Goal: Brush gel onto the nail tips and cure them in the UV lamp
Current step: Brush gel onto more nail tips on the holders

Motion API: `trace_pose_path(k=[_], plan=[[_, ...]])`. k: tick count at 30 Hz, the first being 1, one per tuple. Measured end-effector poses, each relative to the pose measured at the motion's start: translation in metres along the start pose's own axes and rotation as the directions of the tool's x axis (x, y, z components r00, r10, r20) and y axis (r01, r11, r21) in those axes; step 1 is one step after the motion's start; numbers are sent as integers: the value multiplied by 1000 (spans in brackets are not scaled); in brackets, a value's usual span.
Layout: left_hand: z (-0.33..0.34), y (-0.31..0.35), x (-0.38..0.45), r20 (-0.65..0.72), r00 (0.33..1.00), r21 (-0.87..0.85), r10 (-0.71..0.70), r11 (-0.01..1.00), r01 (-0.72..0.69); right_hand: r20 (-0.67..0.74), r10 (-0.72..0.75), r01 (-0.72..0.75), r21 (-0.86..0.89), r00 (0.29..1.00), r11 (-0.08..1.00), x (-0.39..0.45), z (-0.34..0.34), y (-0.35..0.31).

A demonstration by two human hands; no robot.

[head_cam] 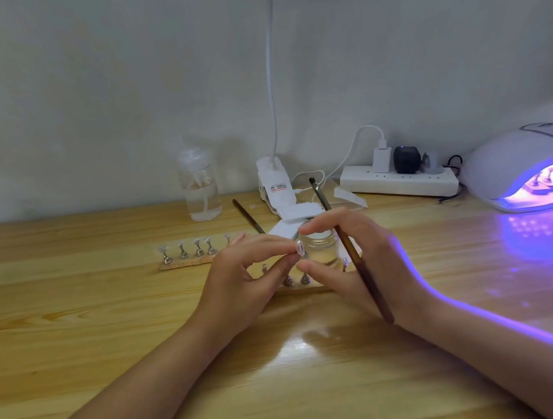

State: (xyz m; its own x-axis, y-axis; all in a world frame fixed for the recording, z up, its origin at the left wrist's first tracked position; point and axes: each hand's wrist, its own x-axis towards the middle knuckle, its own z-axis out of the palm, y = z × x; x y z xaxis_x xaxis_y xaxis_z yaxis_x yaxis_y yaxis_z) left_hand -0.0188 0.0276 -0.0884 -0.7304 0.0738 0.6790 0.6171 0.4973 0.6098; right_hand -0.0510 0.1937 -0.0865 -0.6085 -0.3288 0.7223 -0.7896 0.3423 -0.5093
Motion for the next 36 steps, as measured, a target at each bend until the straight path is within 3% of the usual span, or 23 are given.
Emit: trace_pose_path(k=[3, 15, 20, 28, 36], plan=[[0, -2, 1, -4, 999, 17, 50, 999, -50, 4, -18, 18, 10, 1000, 1000, 0, 0, 2], [1, -2, 1, 28, 1000, 9, 14, 1000, -15, -14, -65, 66, 54, 998, 996, 0, 0, 0], [0, -7, 1, 84, 995, 31, -56, 998, 54, -16, -8, 9, 40, 1000, 999, 1, -9, 4], [0, -16, -2, 187, 962, 6, -198, 980, 201, 76, -81, 89, -102, 994, 991, 2, -17, 20], [-1, -17, -1, 196, 952, 40, -236, 972, 232, 149, -64, 82, -121, 987, 989, 0, -19, 23]])
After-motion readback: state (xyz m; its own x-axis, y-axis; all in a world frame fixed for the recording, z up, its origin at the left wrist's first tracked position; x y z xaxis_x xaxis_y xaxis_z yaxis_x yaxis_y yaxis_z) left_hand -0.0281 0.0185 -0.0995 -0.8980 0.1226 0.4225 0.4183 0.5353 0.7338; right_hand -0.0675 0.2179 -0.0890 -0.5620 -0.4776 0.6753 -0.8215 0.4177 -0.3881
